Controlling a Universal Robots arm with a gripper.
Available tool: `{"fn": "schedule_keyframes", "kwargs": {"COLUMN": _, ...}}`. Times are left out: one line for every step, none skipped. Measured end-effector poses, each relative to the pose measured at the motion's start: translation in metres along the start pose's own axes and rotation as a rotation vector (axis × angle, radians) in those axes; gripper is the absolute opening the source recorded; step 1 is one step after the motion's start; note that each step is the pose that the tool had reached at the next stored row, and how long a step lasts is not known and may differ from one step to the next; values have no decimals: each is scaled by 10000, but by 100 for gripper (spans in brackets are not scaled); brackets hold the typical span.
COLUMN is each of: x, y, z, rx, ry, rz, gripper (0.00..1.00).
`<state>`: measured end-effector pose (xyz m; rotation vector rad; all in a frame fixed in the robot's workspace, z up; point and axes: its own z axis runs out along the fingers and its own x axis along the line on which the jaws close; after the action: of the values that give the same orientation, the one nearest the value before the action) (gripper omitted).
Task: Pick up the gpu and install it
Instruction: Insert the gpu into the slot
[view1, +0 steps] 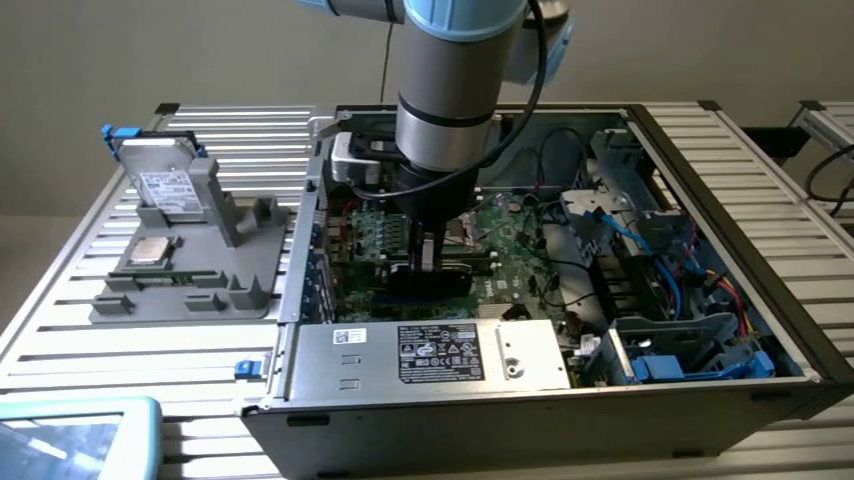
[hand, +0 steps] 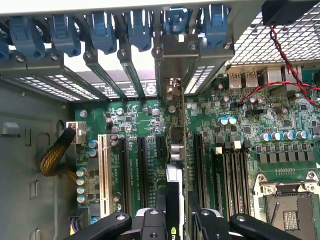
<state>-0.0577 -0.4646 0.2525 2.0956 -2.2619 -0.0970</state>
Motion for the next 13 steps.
{"fn": "schedule_keyframes", "kwargs": {"x": 0, "y": 1, "z": 0, "rx": 0, "ry": 0, "rz": -2, "gripper": 27}}
{"fn": "schedule_keyframes", "kwargs": {"x": 0, "y": 2, "z": 0, "rx": 1, "ry": 0, "rz": -3, "gripper": 27}}
{"fn": "schedule_keyframes", "kwargs": {"x": 1, "y": 12, "z": 3, "rx": 8, "ry": -1, "rz": -2, "gripper": 27}}
{"fn": "schedule_keyframes", "kwargs": {"x": 1, "y": 20, "z": 4, "rx": 26, "ry": -2, "rz": -4, "gripper": 27}}
{"fn": "schedule_keyframes", "kwargs": {"x": 1, "y": 20, "z": 4, "rx": 28, "ry": -1, "rz": -4, "gripper": 27}}
{"fn": "schedule_keyframes", "kwargs": {"x": 1, "y": 21, "z": 4, "rx": 29, "ry": -1, "rz": -7, "gripper": 27}}
{"fn": "schedule_keyframes", "kwargs": {"x": 2, "y": 22, "z": 4, "rx": 30, "ry": -1, "rz": -6, "gripper": 27}}
{"fn": "schedule_keyframes", "kwargs": {"x": 2, "y": 22, "z": 4, "rx": 30, "ry": -1, "rz": -6, "gripper": 27}}
{"fn": "schedule_keyframes", "kwargs": {"x": 2, "y": 23, "z": 5, "rx": 30, "ry": -2, "rz": -6, "gripper": 27}}
{"fn": "schedule_keyframes", "kwargs": {"x": 2, "y": 23, "z": 5, "rx": 33, "ry": -2, "rz": -8, "gripper": 27}}
{"fn": "schedule_keyframes", "kwargs": {"x": 1, "y": 25, "z": 5, "rx": 46, "ry": -3, "rz": -10, "gripper": 27}}
{"fn": "schedule_keyframes", "kwargs": {"x": -1, "y": 25, "z": 4, "rx": 64, "ry": -3, "rz": -16, "gripper": 27}}
{"fn": "schedule_keyframes", "kwargs": {"x": -1, "y": 25, "z": 4, "rx": 66, "ry": -3, "rz": -18, "gripper": 27}}
